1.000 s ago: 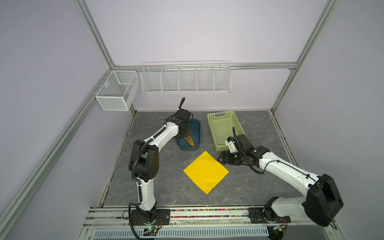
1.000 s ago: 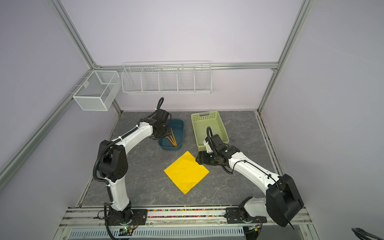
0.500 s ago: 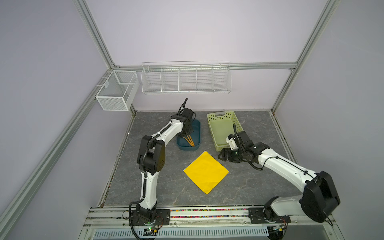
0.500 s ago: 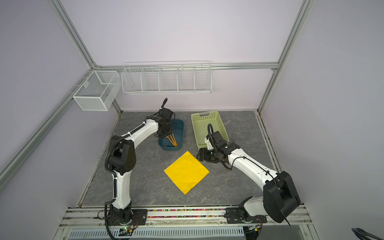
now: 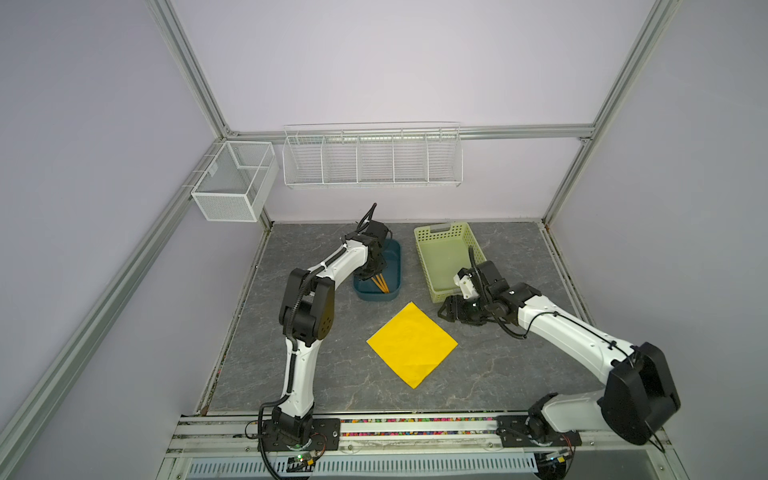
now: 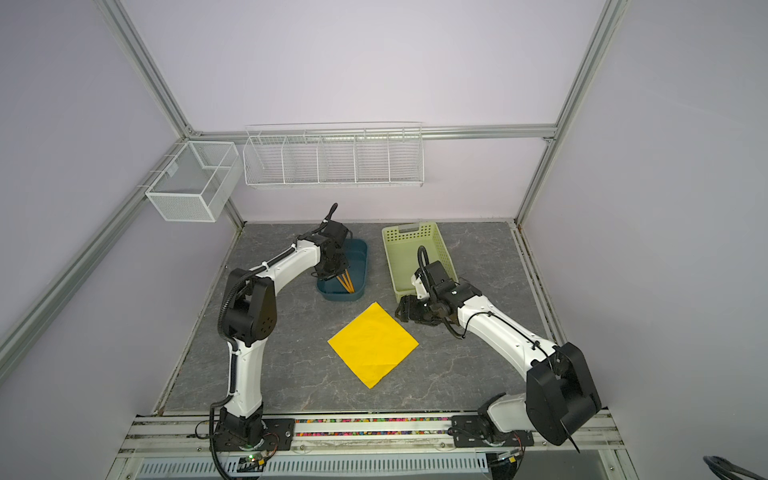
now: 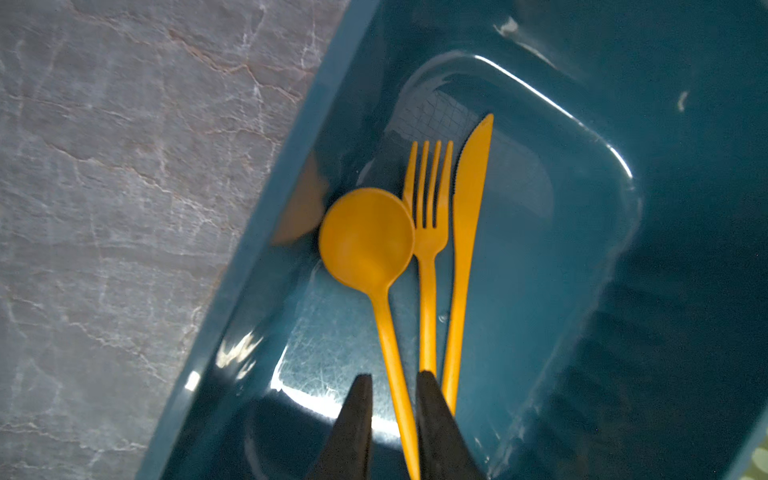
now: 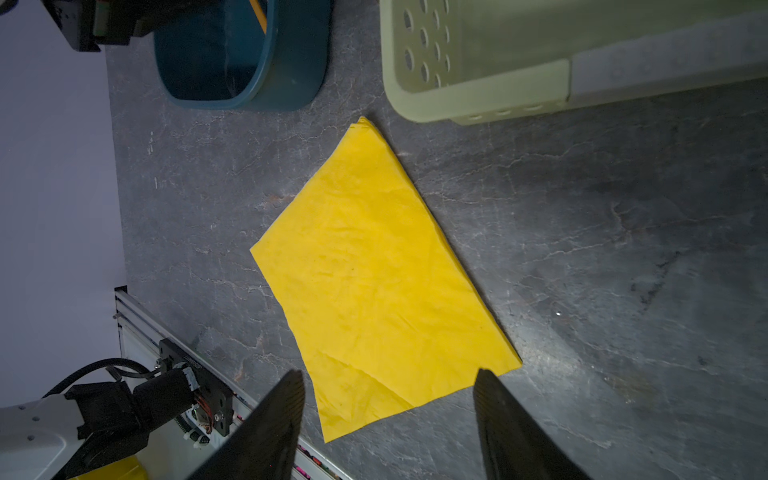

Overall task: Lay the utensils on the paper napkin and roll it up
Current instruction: 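Lower left gripper onto the yellow spoon while right gripper withdraws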

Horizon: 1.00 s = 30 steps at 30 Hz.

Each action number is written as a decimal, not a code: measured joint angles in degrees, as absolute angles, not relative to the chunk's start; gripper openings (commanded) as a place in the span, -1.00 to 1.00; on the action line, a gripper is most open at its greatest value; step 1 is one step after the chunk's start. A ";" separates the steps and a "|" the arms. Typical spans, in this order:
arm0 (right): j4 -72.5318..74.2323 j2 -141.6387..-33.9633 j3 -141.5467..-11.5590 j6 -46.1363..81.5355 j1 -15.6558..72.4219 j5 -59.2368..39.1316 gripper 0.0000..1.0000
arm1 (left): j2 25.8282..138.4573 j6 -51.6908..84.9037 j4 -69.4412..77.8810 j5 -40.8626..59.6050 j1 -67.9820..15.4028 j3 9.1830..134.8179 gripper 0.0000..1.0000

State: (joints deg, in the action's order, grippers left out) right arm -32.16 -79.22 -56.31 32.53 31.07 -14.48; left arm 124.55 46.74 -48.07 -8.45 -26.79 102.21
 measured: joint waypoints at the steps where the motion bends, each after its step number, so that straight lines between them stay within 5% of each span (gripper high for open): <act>1: -32.16 -79.22 -56.31 32.51 31.05 -14.52 0.37 | 124.75 46.81 -48.07 -8.29 -26.79 102.21 -0.58; 30: -32.27 -77.89 -54.78 31.88 28.84 -14.72 0.38 | 128.95 48.03 -47.62 -7.11 -27.07 102.26 -0.68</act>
